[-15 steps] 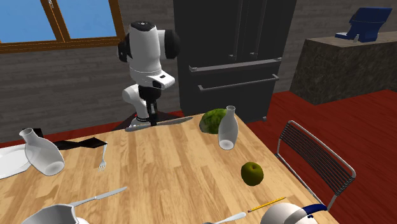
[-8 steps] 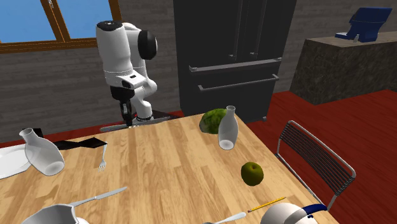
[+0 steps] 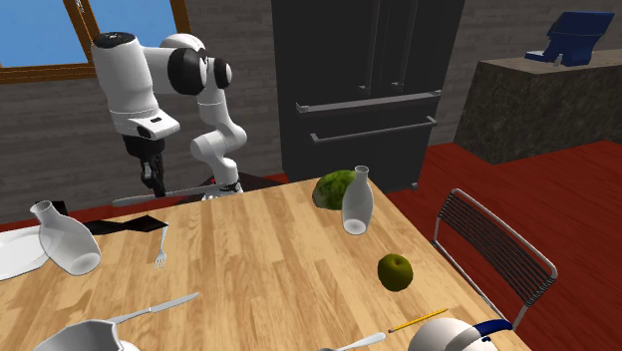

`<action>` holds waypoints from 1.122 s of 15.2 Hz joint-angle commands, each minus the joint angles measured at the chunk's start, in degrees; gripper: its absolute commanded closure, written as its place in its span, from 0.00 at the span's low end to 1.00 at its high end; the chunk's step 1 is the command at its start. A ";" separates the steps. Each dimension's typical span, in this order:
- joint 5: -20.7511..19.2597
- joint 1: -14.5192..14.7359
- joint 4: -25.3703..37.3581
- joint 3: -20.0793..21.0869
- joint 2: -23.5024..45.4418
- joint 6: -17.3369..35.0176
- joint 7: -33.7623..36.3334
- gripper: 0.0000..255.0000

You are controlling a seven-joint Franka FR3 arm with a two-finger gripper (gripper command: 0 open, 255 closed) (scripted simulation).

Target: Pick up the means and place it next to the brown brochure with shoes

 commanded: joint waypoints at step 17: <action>-2.10 -2.00 -13.87 -1.89 -3.14 11.68 -3.15 1.00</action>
